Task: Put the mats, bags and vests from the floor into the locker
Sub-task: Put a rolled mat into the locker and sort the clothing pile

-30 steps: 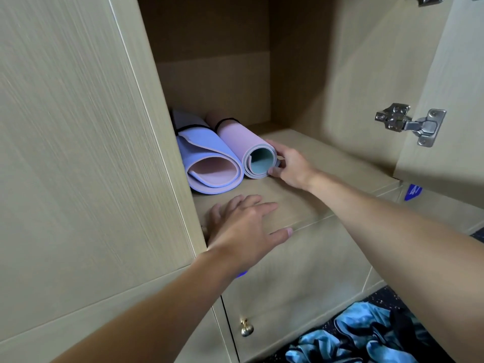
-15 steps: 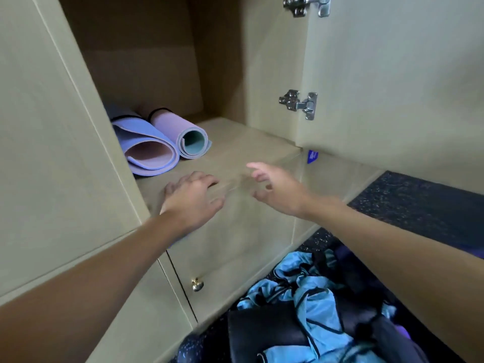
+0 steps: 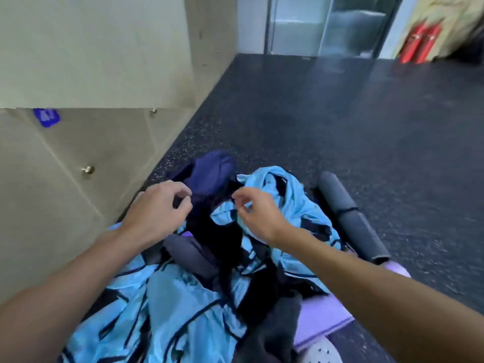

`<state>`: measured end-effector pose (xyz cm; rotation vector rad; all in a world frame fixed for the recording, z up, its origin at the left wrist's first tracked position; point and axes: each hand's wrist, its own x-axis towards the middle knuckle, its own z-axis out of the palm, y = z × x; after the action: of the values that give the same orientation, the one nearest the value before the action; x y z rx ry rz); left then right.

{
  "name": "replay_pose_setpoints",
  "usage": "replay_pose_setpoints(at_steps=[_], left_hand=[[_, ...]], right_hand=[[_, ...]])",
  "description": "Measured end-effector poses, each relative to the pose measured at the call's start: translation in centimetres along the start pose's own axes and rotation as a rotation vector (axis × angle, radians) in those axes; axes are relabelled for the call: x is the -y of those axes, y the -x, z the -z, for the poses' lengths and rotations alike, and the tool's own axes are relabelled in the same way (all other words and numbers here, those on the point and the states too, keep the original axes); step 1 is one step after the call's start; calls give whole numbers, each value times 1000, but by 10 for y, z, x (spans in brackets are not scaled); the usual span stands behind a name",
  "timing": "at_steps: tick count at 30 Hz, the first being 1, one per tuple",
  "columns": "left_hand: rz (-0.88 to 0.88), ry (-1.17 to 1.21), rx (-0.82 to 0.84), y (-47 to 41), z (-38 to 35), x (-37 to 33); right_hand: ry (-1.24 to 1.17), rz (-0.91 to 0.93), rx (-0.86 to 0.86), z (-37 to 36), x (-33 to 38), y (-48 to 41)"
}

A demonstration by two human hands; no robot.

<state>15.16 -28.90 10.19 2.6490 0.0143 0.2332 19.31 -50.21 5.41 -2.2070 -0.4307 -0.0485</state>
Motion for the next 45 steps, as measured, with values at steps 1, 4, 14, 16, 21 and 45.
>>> replay_pose_setpoints(at_steps=[1, 4, 14, 16, 21, 45], left_hand=[[-44, 27, 24, -5, -22, -22], [-145, 67, 125, -20, -81, -90], [-299, -390, 570, -34, -246, -195], [-269, -465, 584, -35, -262, -187], [-282, -496, 535, -42, -277, -168], [-383, -186, 240, -45, -190, -199]], right_hand=[[13, -47, -65, 18, -22, 12], [89, -179, -196, 72, -84, 42], [317, -680, -193, 158, -271, 102], [294, -687, -172, 152, -295, 101], [212, -752, -198, 134, -343, 80], [-119, -593, -565, 183, -223, 78]])
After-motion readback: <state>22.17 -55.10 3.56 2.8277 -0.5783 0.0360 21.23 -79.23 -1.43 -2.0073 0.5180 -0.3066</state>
